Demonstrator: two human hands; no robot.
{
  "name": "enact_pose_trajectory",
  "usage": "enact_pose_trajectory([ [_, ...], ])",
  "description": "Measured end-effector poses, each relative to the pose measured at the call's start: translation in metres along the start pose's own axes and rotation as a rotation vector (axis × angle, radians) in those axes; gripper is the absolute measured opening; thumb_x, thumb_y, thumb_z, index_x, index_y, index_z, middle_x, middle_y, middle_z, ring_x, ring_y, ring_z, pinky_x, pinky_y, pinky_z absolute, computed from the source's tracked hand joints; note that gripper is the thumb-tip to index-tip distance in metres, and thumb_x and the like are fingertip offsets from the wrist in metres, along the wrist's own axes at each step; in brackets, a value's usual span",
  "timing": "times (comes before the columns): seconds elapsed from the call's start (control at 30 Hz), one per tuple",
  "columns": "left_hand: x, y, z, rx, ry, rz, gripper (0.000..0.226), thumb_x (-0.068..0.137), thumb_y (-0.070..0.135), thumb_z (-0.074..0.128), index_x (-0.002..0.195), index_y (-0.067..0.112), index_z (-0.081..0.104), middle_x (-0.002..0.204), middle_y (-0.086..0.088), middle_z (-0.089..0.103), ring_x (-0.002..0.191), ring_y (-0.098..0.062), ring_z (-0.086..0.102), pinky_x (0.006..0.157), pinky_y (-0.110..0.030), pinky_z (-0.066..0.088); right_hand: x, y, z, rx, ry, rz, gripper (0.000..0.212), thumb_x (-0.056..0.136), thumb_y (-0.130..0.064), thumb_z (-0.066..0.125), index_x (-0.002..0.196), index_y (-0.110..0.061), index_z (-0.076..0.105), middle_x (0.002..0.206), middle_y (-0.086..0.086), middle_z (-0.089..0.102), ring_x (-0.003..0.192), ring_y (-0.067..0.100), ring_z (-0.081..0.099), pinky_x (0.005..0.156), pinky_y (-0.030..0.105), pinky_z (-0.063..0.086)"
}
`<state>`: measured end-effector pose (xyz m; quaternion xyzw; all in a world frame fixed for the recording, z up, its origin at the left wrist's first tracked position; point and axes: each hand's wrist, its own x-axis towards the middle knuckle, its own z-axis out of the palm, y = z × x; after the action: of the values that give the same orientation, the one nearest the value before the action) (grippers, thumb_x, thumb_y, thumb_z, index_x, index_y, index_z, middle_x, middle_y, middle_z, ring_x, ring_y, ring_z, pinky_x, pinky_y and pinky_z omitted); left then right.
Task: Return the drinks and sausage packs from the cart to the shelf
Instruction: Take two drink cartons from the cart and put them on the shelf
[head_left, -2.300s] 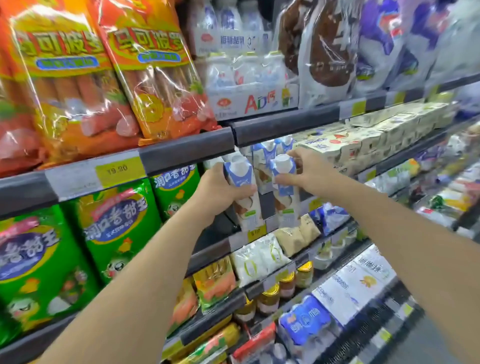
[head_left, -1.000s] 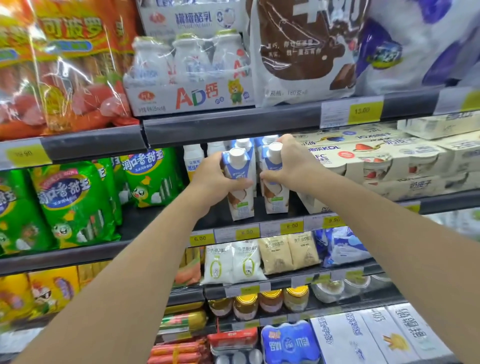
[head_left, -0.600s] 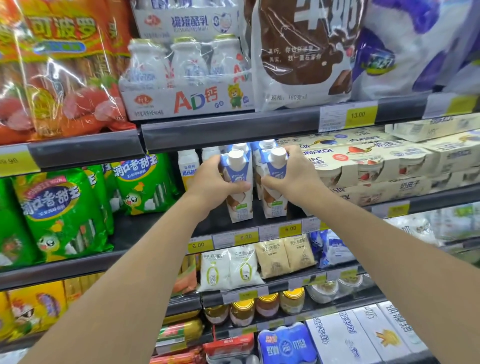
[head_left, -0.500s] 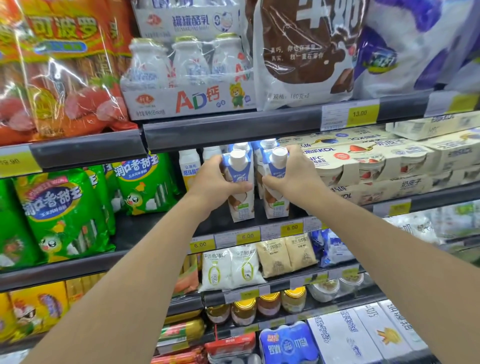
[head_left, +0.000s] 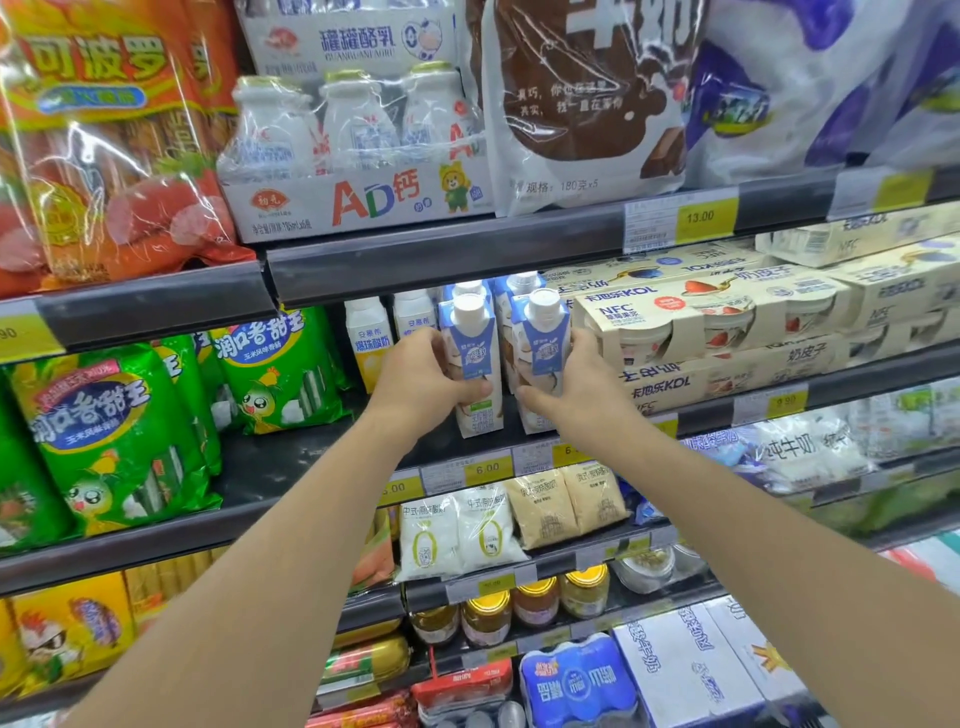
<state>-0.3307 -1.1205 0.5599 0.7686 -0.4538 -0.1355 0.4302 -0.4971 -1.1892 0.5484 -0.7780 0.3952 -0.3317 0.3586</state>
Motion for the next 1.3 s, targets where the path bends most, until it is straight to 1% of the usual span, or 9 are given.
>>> enact_pose_trajectory([
  [0.1,0.001,0.001,0.004,-0.003,0.020,-0.006,0.048,0.068,0.021,0.090,0.106,0.018,0.061,0.101,0.005,0.071,0.091,-0.015,0.069,0.081,-0.044,0.061,-0.004,0.009,0.003,-0.026,-0.029,0.024,0.056,0.088,-0.024,0.071,0.131,-0.015,0.037,0.120,-0.002,0.054,0.101,0.012,0.049,0.082,0.026,0.038],
  [0.2,-0.002,0.001,0.005,-0.004,0.037,-0.019,0.049,0.070,0.021,0.089,0.108,0.017,0.060,0.104,0.004,0.071,0.094,-0.015,0.069,0.083,-0.042,0.061,-0.003,0.014,0.008,-0.023,-0.045,0.042,0.052,0.089,-0.023,0.069,0.130,-0.013,0.038,0.122,-0.001,0.054,0.104,0.015,0.051,0.082,0.027,0.039],
  [0.33,-0.006,0.004,0.007,-0.010,0.062,-0.018,0.050,0.072,0.019,0.088,0.112,0.014,0.059,0.108,0.001,0.070,0.097,-0.016,0.068,0.085,-0.037,0.059,0.002,0.019,0.018,-0.041,-0.023,0.087,0.054,0.086,-0.029,0.071,0.127,-0.012,0.040,0.125,0.006,0.057,0.112,0.025,0.056,0.093,0.038,0.048],
  [0.4,-0.008,0.006,0.008,-0.014,0.069,-0.017,0.050,0.072,0.019,0.088,0.112,0.014,0.059,0.108,0.001,0.070,0.097,-0.015,0.068,0.083,-0.035,0.059,0.003,0.020,0.021,-0.031,-0.003,0.099,0.053,0.086,-0.030,0.071,0.125,-0.012,0.041,0.122,0.006,0.058,0.111,0.025,0.056,0.093,0.040,0.049],
  [0.57,-0.009,0.008,0.012,-0.020,0.075,-0.016,0.046,0.074,0.018,0.086,0.111,0.016,0.058,0.107,0.002,0.069,0.097,-0.014,0.067,0.084,-0.034,0.058,0.003,0.024,0.022,-0.028,0.011,0.096,0.050,0.087,-0.028,0.070,0.123,-0.012,0.040,0.119,0.004,0.058,0.109,0.022,0.056,0.087,0.035,0.048],
  [0.7,-0.009,0.009,0.013,-0.033,0.063,-0.028,0.045,0.074,0.017,0.086,0.111,0.016,0.059,0.107,0.002,0.070,0.097,-0.015,0.067,0.087,-0.039,0.059,0.003,0.023,0.021,-0.023,-0.001,0.088,0.046,0.088,-0.027,0.069,0.120,-0.012,0.039,0.108,-0.001,0.053,0.100,0.019,0.053,0.082,0.032,0.045],
  [0.83,-0.011,0.011,0.015,-0.042,0.053,-0.026,0.042,0.076,0.015,0.085,0.110,0.016,0.061,0.107,0.001,0.071,0.098,-0.015,0.068,0.087,-0.041,0.059,0.003,0.024,0.020,-0.007,-0.003,0.078,0.047,0.088,-0.026,0.070,0.120,-0.012,0.039,0.109,-0.001,0.053,0.103,0.020,0.055,0.084,0.034,0.047],
  [1.07,-0.014,0.012,0.014,-0.026,0.063,-0.024,0.040,0.075,0.015,0.085,0.108,0.016,0.062,0.103,0.004,0.071,0.094,-0.014,0.068,0.086,-0.041,0.059,0.002,0.024,0.019,0.038,-0.028,0.073,0.046,0.089,-0.024,0.069,0.121,-0.012,0.038,0.114,0.001,0.055,0.099,0.016,0.053,0.080,0.030,0.043],
  [1.3,-0.015,0.013,0.016,0.011,0.084,-0.016,0.040,0.075,0.016,0.086,0.107,0.016,0.062,0.101,0.005,0.070,0.093,-0.013,0.067,0.086,-0.038,0.059,0.001,0.024,0.019,0.054,-0.030,0.059,0.048,0.091,-0.022,0.068,0.124,-0.009,0.037,0.108,-0.002,0.047,0.097,0.014,0.048,0.080,0.028,0.039],
])
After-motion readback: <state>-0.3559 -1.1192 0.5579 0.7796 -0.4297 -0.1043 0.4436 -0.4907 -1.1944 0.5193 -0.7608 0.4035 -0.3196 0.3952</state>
